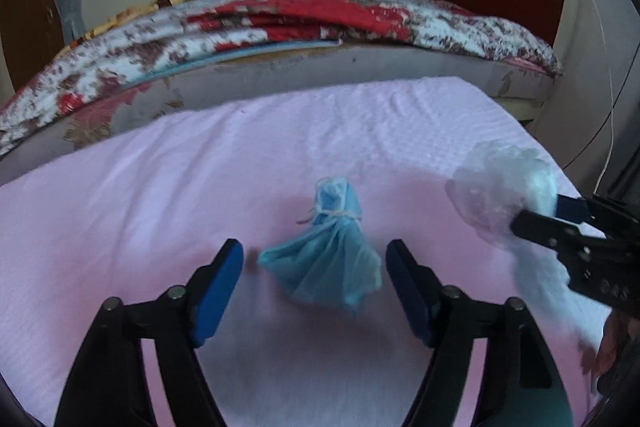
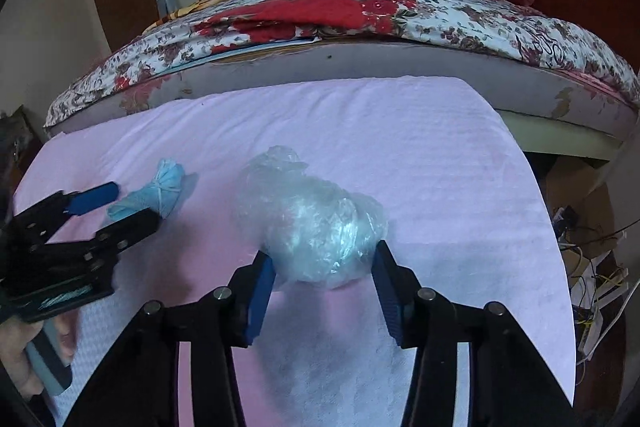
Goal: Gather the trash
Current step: 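Grasp the blue face mask with the left tool while the right tool grasps the plastic wrap, then carry the blue mask and clear plastic wrap over the black bucket, then open both tools over the bucket to drop mask and wrap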
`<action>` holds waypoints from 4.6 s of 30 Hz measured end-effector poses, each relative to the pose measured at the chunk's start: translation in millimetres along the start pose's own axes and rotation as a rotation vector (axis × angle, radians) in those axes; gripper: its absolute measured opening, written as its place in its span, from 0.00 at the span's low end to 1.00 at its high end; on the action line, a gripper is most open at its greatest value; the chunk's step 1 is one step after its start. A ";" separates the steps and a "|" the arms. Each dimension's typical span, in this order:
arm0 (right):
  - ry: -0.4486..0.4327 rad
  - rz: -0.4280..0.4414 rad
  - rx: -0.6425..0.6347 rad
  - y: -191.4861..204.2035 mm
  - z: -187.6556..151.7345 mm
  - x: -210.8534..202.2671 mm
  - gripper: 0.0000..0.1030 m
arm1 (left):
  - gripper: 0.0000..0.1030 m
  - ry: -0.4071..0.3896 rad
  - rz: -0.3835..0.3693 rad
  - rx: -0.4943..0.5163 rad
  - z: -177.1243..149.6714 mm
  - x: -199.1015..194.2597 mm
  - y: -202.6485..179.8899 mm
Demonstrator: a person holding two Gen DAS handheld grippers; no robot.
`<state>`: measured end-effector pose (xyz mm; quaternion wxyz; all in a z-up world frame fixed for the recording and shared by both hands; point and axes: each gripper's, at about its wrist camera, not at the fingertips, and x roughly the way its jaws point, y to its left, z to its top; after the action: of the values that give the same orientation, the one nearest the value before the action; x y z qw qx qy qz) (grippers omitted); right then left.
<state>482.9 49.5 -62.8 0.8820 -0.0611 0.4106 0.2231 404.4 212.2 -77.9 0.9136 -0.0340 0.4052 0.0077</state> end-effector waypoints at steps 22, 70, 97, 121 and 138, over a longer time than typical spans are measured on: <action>-0.097 0.002 0.014 18.2 -78.3 -138.1 0.44 | 0.38 -0.074 -0.103 0.111 -59.9 -115.5 -43.9; -0.294 -0.199 0.318 -125.6 -323.9 -411.8 0.44 | 0.38 -0.108 -0.402 0.397 -178.1 -237.2 -285.7; -0.116 -0.347 0.410 -188.2 -413.5 -392.4 0.44 | 0.38 0.047 -0.508 0.489 -227.6 -190.3 -362.1; 0.170 -0.322 0.374 -232.9 -439.1 -267.4 0.44 | 0.42 0.251 -0.493 0.471 -256.4 -98.4 -384.5; 0.254 -0.445 0.420 -277.6 -457.6 -240.3 1.00 | 0.99 0.316 -0.343 0.415 -274.5 -62.4 -378.3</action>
<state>151.8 -414.1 -203.0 0.8441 0.0066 0.5310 -0.0739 175.2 -183.1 -194.2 0.8147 0.0843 0.5235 -0.2349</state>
